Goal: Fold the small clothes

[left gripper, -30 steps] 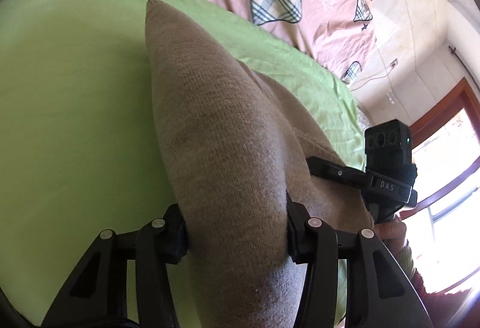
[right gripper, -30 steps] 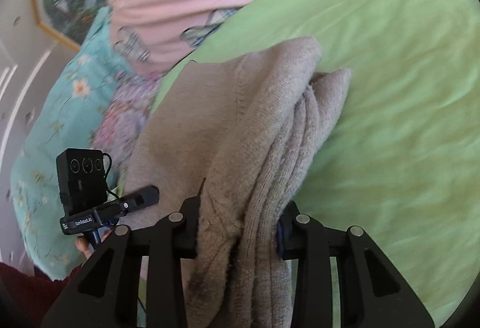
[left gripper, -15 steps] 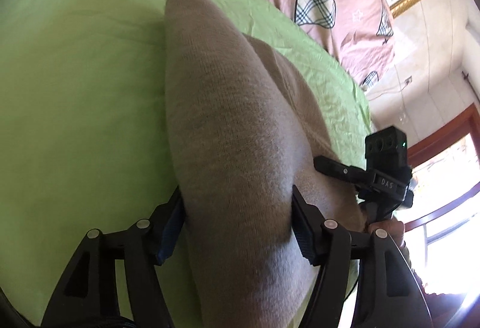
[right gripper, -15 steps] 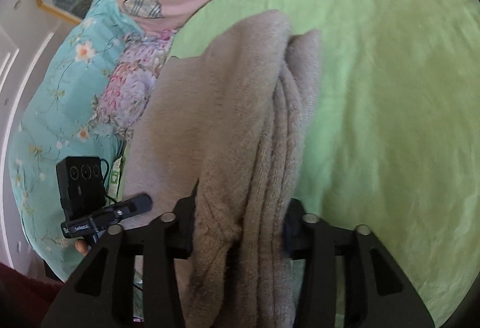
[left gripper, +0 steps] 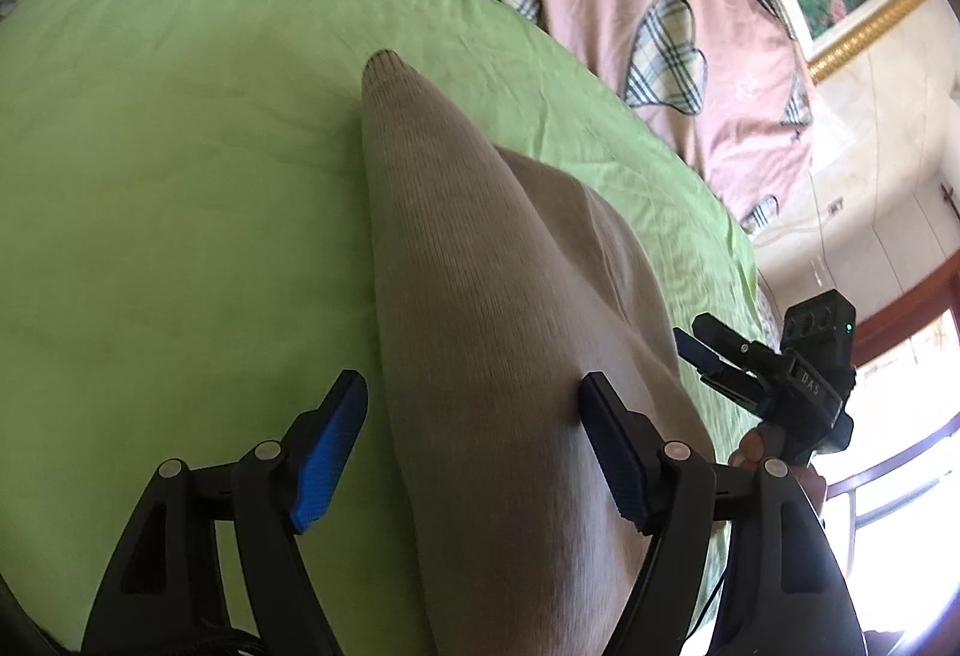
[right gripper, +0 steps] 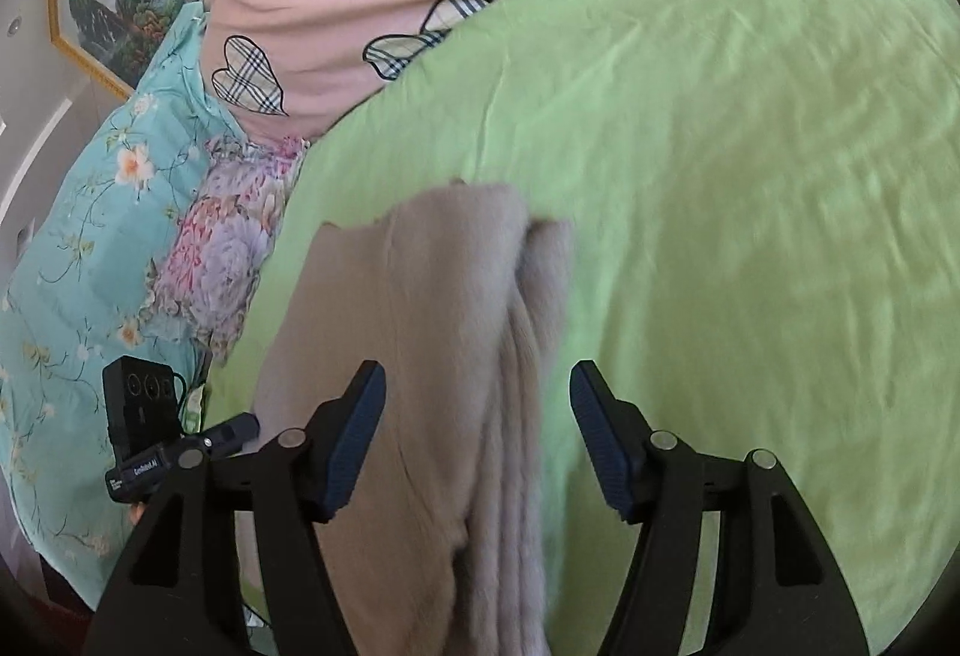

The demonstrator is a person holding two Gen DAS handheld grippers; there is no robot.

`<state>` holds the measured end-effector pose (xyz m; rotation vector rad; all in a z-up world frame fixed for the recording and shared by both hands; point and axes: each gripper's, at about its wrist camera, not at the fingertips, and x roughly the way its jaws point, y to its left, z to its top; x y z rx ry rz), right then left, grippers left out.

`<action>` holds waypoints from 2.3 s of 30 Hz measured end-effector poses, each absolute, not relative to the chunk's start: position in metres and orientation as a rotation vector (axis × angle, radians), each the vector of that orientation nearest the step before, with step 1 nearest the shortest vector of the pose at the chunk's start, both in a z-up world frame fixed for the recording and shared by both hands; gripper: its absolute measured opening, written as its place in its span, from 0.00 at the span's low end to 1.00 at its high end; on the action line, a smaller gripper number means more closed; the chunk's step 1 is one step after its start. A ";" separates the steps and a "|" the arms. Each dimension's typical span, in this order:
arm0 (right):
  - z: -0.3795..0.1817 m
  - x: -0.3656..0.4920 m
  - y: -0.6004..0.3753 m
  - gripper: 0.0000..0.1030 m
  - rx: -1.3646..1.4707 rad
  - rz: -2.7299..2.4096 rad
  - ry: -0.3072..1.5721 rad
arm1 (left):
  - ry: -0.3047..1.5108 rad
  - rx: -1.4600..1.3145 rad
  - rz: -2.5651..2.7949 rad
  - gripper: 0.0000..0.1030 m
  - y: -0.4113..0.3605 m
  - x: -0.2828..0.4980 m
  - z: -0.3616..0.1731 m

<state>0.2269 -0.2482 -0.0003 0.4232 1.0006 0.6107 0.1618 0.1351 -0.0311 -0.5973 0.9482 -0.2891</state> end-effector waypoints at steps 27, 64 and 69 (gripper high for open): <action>0.021 0.235 -0.239 0.08 0.468 0.702 0.875 | 0.857 -0.449 -0.208 0.11 0.111 0.213 -0.006; -0.004 0.097 -0.286 0.41 0.403 0.615 1.022 | 0.921 -0.217 -0.278 0.34 0.063 0.007 -0.008; -0.011 0.095 -0.277 0.41 0.395 0.624 1.032 | 0.939 -0.122 -0.172 0.32 0.041 0.016 -0.032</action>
